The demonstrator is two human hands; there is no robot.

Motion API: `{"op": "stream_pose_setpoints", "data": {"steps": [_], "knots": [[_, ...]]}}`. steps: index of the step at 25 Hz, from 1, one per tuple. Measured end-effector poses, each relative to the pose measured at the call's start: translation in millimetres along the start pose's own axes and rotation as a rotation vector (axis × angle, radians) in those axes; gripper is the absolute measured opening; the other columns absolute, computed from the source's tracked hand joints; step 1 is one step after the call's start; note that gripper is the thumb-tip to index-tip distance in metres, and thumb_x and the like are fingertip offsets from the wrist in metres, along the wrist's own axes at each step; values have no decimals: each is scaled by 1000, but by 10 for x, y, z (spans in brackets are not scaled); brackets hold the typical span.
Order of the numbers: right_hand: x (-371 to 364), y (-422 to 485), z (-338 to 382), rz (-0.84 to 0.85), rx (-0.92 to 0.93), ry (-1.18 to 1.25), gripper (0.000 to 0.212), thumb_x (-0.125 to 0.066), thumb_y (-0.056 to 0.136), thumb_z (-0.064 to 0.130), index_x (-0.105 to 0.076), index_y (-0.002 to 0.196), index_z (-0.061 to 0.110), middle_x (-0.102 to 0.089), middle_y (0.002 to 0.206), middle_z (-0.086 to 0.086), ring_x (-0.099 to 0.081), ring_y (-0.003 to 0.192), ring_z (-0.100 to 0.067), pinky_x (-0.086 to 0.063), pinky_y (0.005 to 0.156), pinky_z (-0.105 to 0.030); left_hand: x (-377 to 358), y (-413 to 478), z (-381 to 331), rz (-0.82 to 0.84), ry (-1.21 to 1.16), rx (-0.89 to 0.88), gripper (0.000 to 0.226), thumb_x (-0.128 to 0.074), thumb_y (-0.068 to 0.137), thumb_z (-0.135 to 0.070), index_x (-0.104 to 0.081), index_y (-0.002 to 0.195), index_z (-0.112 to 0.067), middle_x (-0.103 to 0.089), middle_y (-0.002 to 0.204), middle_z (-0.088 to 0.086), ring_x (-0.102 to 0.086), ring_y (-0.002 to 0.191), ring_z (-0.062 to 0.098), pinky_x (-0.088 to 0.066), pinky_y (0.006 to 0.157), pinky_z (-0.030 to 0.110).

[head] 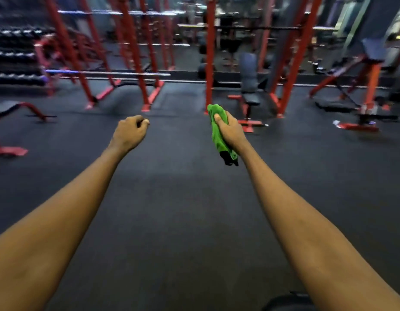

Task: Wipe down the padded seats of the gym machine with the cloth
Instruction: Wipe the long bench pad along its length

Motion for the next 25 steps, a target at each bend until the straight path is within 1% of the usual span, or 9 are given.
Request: {"op": "stream_pose_setpoints", "data": {"steps": [2, 5, 7, 9, 13, 17, 20, 23, 25], "knots": [[-596, 183, 222, 99, 12, -10, 45, -52, 103, 44, -54, 144, 27, -62, 141, -3, -55, 132, -24, -40, 107, -29, 394, -132, 514, -55, 31, 106, 29, -52, 100, -30, -73, 99, -10, -75, 98, 13, -67, 96, 35, -50, 83, 40], [-1571, 369, 657, 262, 87, 27, 45, -52, 103, 44, -54, 145, 27, -61, 143, -4, -54, 133, -26, -40, 107, -31, 1054, -456, 1264, -186, 107, 259, 27, -53, 99, -30, -73, 101, -12, -74, 96, 12, -67, 95, 35, -47, 80, 38], [-2214, 379, 954, 376, 159, 49, 44, -53, 103, 42, -55, 144, 27, -62, 142, -3, -54, 133, -24, -39, 106, -29, 1491, -762, 1652, -272, 179, 365, 26, -54, 100, -28, -73, 102, -10, -74, 98, 15, -66, 96, 36, -46, 81, 39], [-2782, 365, 1201, 477, 204, 89, 44, -54, 103, 42, -56, 144, 25, -62, 140, -4, -55, 132, -24, -40, 106, -29, 1903, -1037, 1906, -348, 266, 427, 25, -54, 99, -27, -72, 100, -10, -73, 98, 17, -66, 95, 37, -47, 82, 41], [-3770, 164, 1669, 697, 303, 124, 43, -52, 102, 45, -57, 140, 27, -64, 138, -3, -56, 130, -26, -40, 101, -30, 2666, -1717, 2146, -458, 418, 582, 31, -50, 93, -33, -73, 103, -14, -74, 104, 14, -67, 99, 38, -51, 89, 43], [-4630, -274, 2268, 905, 417, 175, 45, -53, 102, 46, -56, 142, 27, -62, 140, -6, -55, 131, -28, -40, 102, -31, 3315, -2627, 2276, -601, 550, 784, 27, -53, 97, -27, -74, 105, -11, -74, 105, 16, -66, 100, 38, -49, 89, 42], [-5117, -690, 2634, 1017, 471, 236, 46, -54, 101, 46, -56, 143, 26, -62, 140, -6, -55, 132, -26, -41, 109, -34, 3604, -3320, 2298, -662, 622, 920, 30, -52, 96, -29, -73, 102, -10, -73, 104, 18, -67, 99, 39, -49, 87, 42], [-5505, -1266, 2994, 1154, 536, 243, 45, -54, 101, 48, -57, 141, 28, -64, 137, -5, -57, 129, -25, -42, 104, -30, 3892, -4000, 2225, -726, 660, 1067, 26, -54, 98, -28, -73, 104, -12, -73, 108, 16, -67, 103, 38, -50, 90, 44], [-5718, -1679, 3180, 1228, 572, 251, 44, -53, 102, 47, -56, 142, 30, -64, 138, -5, -56, 129, -26, -42, 105, -32, 4040, -4403, 2183, -761, 689, 1125, 25, -54, 99, -27, -73, 106, -12, -74, 109, 16, -67, 104, 38, -50, 92, 44]]}}
Point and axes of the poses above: each hand's wrist, its own y-axis towards the middle knuckle, its own x-axis out of the back of the hand, z = x × y, the point moved 5 cm from there along y, towards the middle knuckle
